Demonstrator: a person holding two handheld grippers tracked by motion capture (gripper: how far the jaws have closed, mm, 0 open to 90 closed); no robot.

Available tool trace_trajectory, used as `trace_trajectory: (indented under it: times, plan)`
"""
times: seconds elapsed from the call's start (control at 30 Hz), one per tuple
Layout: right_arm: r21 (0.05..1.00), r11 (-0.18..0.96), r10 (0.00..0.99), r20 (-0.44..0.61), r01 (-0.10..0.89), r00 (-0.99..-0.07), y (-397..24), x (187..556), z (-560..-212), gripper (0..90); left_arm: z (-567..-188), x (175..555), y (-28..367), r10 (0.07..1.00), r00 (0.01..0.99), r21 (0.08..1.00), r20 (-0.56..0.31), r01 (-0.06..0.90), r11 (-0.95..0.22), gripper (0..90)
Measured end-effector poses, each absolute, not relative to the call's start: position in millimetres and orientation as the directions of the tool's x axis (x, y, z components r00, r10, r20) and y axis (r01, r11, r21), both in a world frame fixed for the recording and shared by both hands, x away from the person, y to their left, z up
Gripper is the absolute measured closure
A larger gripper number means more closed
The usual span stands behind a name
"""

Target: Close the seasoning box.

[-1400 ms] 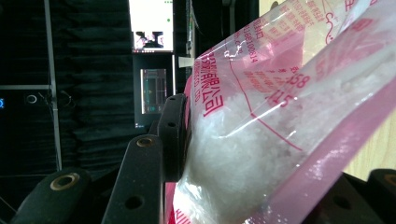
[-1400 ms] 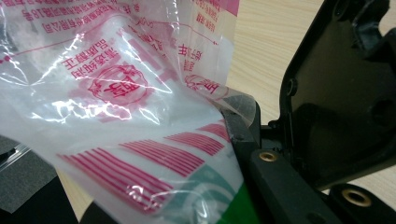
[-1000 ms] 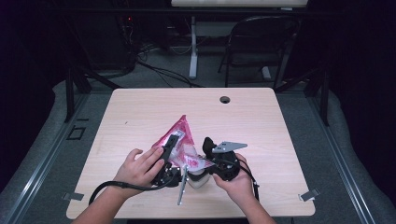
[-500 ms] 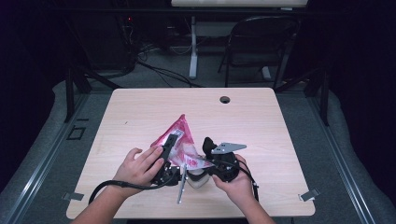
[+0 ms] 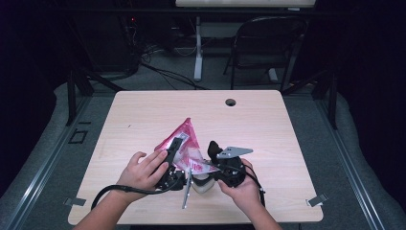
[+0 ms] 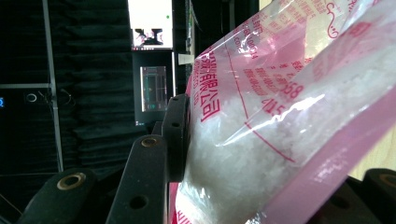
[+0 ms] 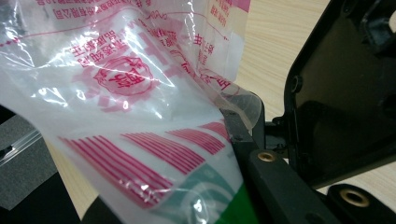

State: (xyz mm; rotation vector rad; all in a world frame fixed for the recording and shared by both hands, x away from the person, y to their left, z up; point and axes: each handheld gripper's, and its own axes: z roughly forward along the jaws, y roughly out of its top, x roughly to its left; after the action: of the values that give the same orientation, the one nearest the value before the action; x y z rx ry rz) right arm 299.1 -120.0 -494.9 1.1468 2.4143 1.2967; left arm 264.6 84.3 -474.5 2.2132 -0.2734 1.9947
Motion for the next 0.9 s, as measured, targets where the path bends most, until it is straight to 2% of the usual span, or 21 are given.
trace_trajectory:
  times: [0.9]
  plan:
    - [0.763, 0.32, 0.695, 0.214, 0.561, -0.687, -121.0, 301.1, -497.1, 87.2, -473.2, 263.3, 81.9, -0.066, 0.102, -0.039, 0.993, -0.243, -0.969, 65.1]
